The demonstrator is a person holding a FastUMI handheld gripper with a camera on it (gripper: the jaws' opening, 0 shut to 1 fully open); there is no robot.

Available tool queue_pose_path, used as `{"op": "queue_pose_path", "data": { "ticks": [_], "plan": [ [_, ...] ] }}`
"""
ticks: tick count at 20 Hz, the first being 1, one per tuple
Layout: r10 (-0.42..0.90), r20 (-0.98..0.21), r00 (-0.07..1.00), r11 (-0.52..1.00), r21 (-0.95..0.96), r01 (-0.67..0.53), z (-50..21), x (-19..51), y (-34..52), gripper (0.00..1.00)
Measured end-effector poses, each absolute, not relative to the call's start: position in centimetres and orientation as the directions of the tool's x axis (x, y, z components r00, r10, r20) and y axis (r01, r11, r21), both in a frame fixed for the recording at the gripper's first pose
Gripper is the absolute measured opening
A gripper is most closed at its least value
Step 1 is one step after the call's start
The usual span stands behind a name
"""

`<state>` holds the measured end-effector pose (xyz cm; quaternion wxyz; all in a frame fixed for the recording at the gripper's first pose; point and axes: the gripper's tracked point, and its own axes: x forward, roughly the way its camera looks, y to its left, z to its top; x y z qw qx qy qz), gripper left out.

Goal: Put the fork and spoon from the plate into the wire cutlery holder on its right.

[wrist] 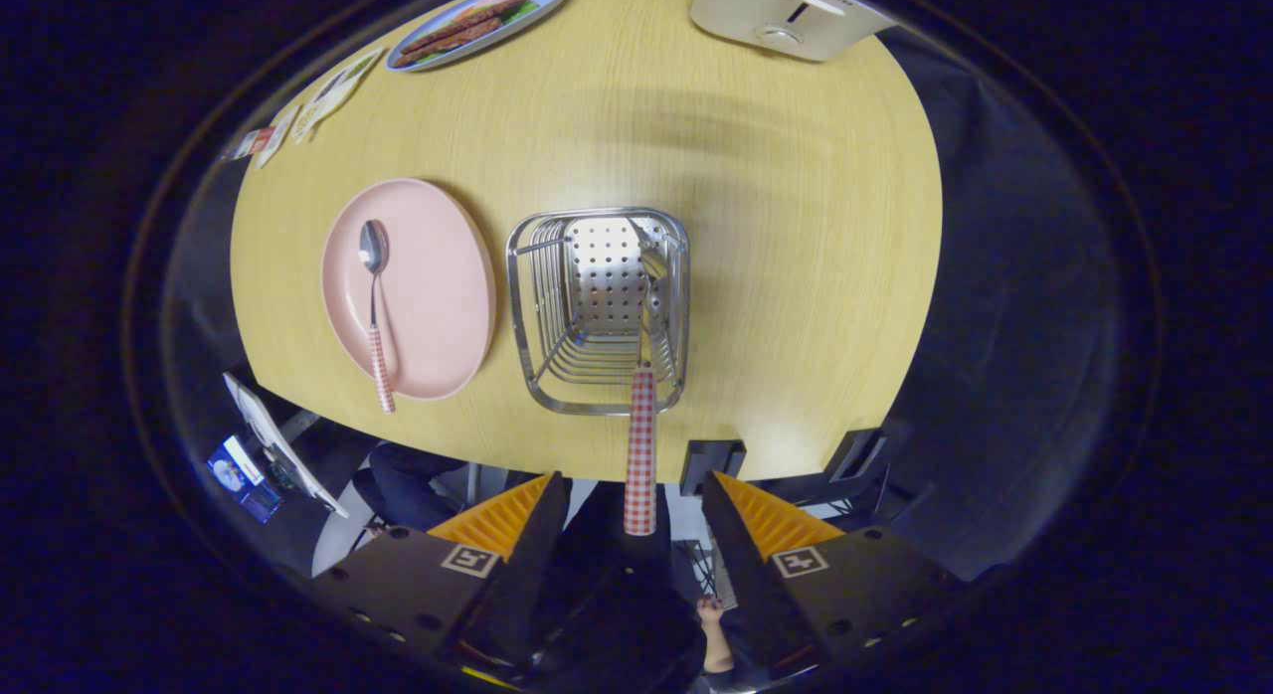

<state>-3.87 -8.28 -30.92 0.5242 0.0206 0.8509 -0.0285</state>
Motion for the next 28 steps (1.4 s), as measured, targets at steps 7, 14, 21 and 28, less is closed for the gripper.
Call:
{"op": "queue_pose_path", "data": {
  "ticks": [7,14,21,28],
  "plan": [
    [-0.048,-0.972,-0.231,0.994,-0.068,0.081,-26.7,-1.9,-9.0,0.98],
    [-0.064,-0.991,0.114,0.992,-0.050,0.115,-21.8,0.5,-2.1,0.98],
    [0.078,-0.989,0.123,0.988,0.093,0.125,-25.9,-4.2,7.7,0.98],
    [0.164,-0.986,0.003,0.980,0.163,0.115,-31.3,-6.7,12.8,0.98]
  ]
}}
